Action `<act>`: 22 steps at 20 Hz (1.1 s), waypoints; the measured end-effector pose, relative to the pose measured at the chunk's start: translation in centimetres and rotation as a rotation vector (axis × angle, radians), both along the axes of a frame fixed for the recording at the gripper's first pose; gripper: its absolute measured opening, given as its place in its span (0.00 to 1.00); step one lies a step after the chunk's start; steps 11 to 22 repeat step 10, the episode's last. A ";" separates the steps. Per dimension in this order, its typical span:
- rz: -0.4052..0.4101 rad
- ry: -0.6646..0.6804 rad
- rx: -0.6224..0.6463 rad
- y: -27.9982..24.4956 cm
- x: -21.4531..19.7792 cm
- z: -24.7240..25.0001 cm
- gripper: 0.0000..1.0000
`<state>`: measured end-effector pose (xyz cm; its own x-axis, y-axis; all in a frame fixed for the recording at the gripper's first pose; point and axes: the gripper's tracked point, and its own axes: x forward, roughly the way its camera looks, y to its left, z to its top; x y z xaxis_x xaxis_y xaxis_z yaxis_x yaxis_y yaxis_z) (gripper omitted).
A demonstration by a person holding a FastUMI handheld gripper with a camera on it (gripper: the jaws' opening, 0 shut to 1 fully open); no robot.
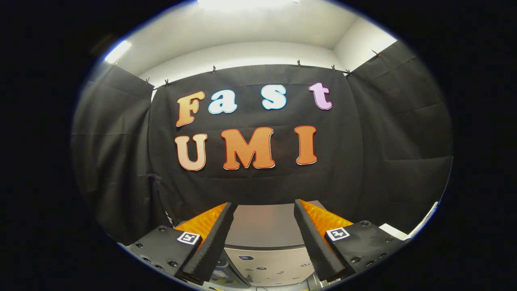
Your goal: Put the clothes into the washing machine and then close the washing machine lid.
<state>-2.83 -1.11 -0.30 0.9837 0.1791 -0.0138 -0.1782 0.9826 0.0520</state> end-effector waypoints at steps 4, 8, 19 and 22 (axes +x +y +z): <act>-0.010 -0.007 0.004 -0.6 0.5 0.2 0.98; -0.022 0.000 0.015 -1.3 0.7 -0.1 0.98; -0.025 0.001 0.019 -1.5 0.6 0.0 0.98; -0.025 0.001 0.019 -1.5 0.6 0.0 0.98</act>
